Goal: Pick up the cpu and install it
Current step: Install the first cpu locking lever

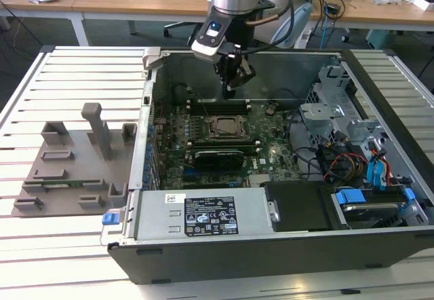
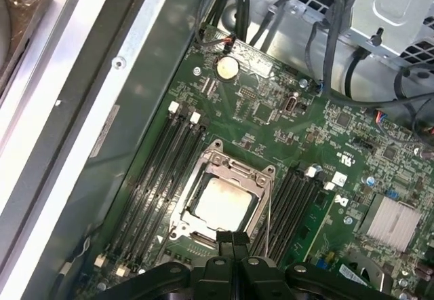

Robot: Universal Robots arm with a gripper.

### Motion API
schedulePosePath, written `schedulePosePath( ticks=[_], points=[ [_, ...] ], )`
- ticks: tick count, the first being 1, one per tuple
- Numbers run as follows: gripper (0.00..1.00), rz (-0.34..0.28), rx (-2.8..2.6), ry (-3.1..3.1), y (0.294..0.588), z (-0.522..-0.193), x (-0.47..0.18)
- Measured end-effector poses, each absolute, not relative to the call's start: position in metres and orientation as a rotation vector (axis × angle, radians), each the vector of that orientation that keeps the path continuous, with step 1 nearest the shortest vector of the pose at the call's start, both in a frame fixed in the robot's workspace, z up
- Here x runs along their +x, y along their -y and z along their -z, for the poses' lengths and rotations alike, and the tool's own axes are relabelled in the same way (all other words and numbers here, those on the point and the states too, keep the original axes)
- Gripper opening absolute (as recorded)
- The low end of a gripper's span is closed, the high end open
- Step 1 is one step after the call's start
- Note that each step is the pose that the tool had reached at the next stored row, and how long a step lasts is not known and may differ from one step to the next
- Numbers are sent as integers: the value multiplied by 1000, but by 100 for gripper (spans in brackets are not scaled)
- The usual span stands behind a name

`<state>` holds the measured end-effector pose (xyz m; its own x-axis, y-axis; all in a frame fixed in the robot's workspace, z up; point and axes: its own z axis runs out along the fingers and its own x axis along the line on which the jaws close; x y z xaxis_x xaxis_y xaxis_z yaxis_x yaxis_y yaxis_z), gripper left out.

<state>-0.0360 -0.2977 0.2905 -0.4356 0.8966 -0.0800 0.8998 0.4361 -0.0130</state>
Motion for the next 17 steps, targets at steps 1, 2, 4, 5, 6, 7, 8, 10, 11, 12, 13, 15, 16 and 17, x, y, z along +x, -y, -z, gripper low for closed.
schedulePosePath(
  ticks=[1, 2, 4, 5, 6, 7, 8, 10, 11, 12, 13, 15, 16, 17],
  points=[
    [11, 82, 1627, -2615, 298, -290, -36],
    [11, 82, 1615, -2621, 298, -290, -36],
    [11, 81, 1601, -2630, 298, -290, -36],
    [11, 81, 1590, -2636, 298, -290, -36],
    [11, 80, 1578, -2644, 298, -290, -36],
    [11, 80, 1572, -2647, 298, -290, -36],
    [11, 80, 1567, -2650, 298, -290, -36],
    [11, 79, 1537, -2666, 298, -290, -36],
    [11, 78, 1518, -2677, 298, -290, -36],
    [11, 78, 1507, -2683, 298, -290, -36],
    [11, 77, 1495, -2689, 298, -290, -36],
    [11, 76, 1472, -2701, 298, -290, -36],
    [11, 76, 1456, -2710, 298, -291, -36],
    [11, 75, 1433, -2722, 298, -290, -36]
  ],
)
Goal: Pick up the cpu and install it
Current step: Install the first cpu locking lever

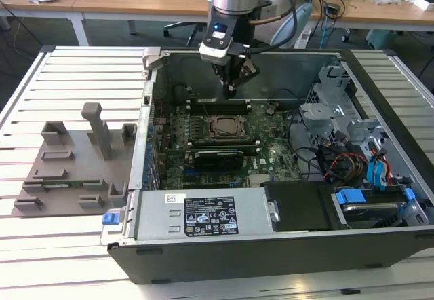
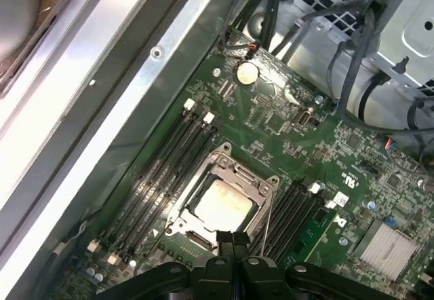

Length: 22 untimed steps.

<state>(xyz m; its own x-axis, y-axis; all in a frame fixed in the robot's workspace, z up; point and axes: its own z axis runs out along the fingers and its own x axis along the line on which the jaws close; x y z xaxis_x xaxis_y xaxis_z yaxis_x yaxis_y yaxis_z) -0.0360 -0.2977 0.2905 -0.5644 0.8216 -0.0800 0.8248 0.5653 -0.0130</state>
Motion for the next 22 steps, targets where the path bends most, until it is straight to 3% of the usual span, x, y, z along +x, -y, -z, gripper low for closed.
schedulePosePath(
  ticks=[22],
  points=[
    [11, 64, 1128, -2857, 298, -290, -36]
  ],
)
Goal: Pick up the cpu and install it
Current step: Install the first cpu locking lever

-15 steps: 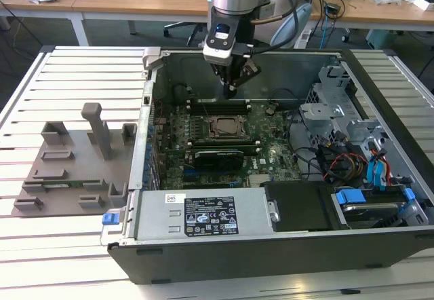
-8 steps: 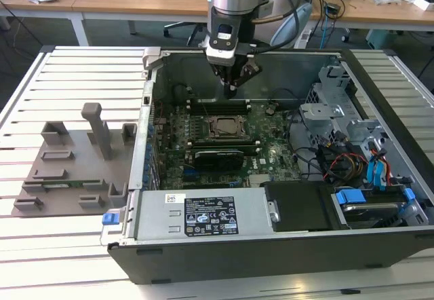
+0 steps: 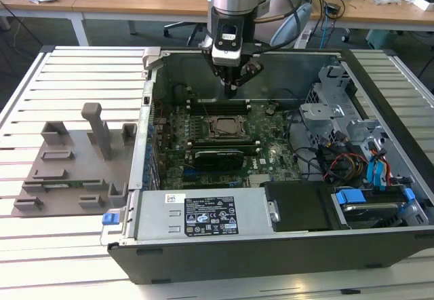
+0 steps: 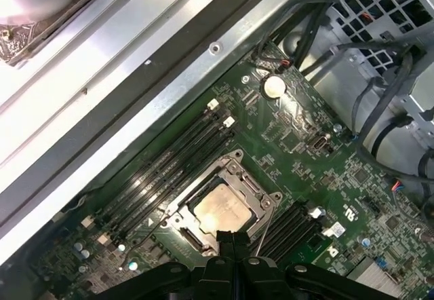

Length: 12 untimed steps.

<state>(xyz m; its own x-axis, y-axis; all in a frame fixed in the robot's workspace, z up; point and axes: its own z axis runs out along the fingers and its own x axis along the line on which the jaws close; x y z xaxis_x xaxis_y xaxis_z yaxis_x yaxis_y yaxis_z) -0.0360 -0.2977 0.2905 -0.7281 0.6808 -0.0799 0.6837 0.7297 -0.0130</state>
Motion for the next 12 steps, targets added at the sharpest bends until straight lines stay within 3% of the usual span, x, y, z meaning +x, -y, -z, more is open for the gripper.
schedulePosePath(
  ticks=[12],
  points=[
    [11, 57, 938, -2922, 298, -290, -36]
  ],
)
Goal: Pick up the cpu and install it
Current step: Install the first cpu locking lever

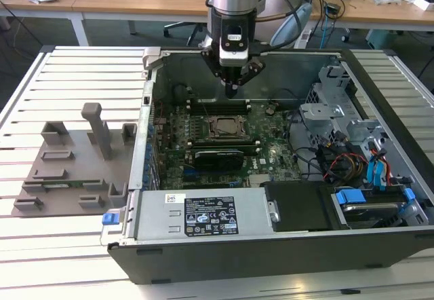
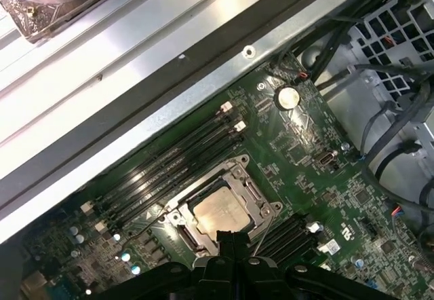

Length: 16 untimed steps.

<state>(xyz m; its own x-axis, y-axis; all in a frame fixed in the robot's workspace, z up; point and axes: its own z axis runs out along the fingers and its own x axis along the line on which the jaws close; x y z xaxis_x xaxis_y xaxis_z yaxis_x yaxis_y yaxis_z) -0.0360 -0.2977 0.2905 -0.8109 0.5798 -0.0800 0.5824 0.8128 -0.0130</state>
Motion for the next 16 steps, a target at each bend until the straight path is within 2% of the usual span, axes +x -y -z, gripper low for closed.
schedulePosePath(
  ticks=[16],
  points=[
    [11, 62, 783, -2963, 298, -290, -36]
  ],
)
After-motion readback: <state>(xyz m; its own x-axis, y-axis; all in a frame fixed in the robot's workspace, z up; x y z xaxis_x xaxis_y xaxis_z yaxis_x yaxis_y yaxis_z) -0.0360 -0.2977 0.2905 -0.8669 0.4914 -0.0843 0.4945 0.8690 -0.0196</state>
